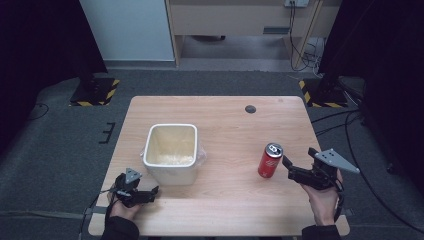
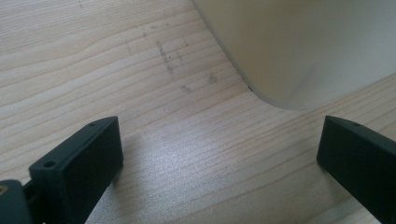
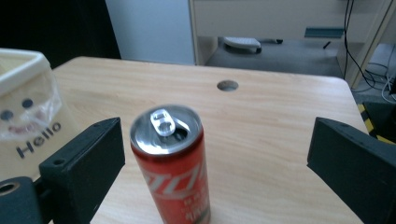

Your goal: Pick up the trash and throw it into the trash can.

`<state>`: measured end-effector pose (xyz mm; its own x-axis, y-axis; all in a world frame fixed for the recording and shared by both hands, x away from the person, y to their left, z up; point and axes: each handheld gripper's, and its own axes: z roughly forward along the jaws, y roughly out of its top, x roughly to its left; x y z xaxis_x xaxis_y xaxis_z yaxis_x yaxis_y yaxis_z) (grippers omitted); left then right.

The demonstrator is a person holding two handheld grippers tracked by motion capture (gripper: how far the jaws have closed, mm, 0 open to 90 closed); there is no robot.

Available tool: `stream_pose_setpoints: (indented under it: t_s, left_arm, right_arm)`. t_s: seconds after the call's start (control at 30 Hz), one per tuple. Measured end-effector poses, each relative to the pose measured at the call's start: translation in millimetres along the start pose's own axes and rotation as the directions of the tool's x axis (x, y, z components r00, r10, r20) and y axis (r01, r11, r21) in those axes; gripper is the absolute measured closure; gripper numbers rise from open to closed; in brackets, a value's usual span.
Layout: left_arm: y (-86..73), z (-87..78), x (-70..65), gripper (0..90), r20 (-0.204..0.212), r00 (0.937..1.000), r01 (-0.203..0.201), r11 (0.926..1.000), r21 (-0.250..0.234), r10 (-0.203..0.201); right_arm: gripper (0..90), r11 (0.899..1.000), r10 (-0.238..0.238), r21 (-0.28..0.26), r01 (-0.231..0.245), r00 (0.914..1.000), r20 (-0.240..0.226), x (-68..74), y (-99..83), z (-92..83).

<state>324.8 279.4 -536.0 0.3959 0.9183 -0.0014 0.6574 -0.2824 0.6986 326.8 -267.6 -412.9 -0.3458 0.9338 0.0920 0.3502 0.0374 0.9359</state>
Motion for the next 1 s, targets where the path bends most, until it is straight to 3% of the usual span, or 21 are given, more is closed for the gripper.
stream_pose_setpoints:
  t_s: [0.17,0.33,0.57,0.77,1.0]
  left_arm:
    - [0.0,0.0,0.0,0.0,0.0,1.0,0.0,1.0,0.0,0.0]
    - [0.0,0.0,0.0,0.0,0.0,1.0,0.0,1.0,0.0,0.0]
    - [0.0,0.0,0.0,0.0,0.0,1.0,0.0,1.0,0.0,0.0]
    - [0.0,0.0,0.0,0.0,0.001,1.0,0.0,1.0,0.0,0.0]
    - [0.0,0.0,0.0,0.0,0.001,1.0,0.0,1.0,0.0,0.0]
  right_arm:
    - [4.1,0.999,0.008,-0.032,-0.009,0.9995,-0.031,5.5,13.2,9.1]
    - [4.4,1.0,-0.004,-0.022,0.003,0.999,-0.045,11.6,14.8,22.6]
    - [6.3,1.0,-0.019,0.021,0.02,0.9984,-0.054,18.3,2.2,41.8]
    - [6.6,0.997,-0.012,0.081,0.013,0.9998,-0.018,14.8,-17.8,55.1]
    - [8.7,0.995,0.007,0.096,-0.004,0.9992,-0.04,11.8,-26.3,62.0]
